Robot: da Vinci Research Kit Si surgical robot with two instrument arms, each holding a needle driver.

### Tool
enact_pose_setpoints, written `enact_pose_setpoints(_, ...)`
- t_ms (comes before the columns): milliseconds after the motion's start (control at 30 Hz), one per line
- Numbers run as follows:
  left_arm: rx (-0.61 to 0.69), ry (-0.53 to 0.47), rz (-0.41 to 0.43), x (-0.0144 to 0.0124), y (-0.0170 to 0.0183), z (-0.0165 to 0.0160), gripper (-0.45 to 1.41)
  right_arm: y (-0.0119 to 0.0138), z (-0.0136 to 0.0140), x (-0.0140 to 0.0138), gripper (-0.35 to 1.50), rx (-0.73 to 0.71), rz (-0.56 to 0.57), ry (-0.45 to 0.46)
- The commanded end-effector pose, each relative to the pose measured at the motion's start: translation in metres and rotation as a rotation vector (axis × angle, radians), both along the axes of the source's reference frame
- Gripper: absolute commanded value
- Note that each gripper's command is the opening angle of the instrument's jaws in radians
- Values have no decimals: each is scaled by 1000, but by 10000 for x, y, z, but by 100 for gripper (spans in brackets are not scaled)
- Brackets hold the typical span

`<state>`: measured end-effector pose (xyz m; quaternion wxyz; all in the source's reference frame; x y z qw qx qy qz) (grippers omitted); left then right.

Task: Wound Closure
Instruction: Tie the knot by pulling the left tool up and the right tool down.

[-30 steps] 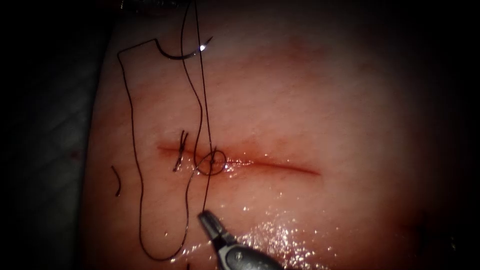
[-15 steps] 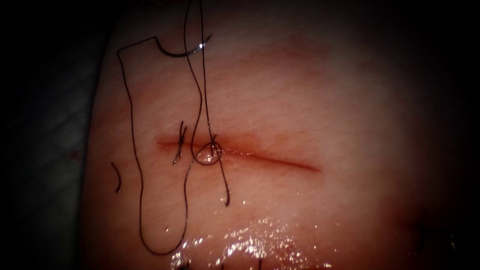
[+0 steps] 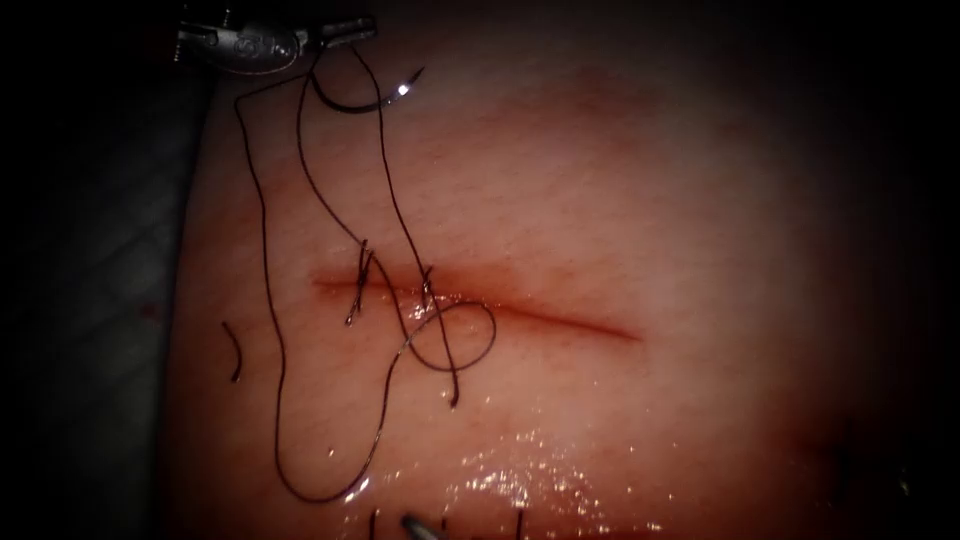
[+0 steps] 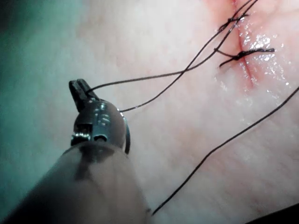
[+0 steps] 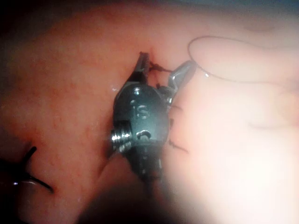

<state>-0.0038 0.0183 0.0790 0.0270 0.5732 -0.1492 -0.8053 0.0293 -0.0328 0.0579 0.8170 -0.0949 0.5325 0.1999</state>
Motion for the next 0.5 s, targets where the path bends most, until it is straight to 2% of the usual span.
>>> enact_pose_setpoints(33,9,-13,18,1,-4,-2,-45,1,3,0,130,-14,-29,-15)
enact_pose_setpoints(133,33,-64,60,20,-27,-24,-45,17,-8,-22,125,-112,-130,-75)
enact_pose_setpoints(300,35,-79,88,31,-43,-44,-45,54,-11,-45,126,-156,-168,-126)
enact_pose_setpoints(500,39,-85,98,28,-47,-52,-45,80,30,-49,125,-82,-268,-218)
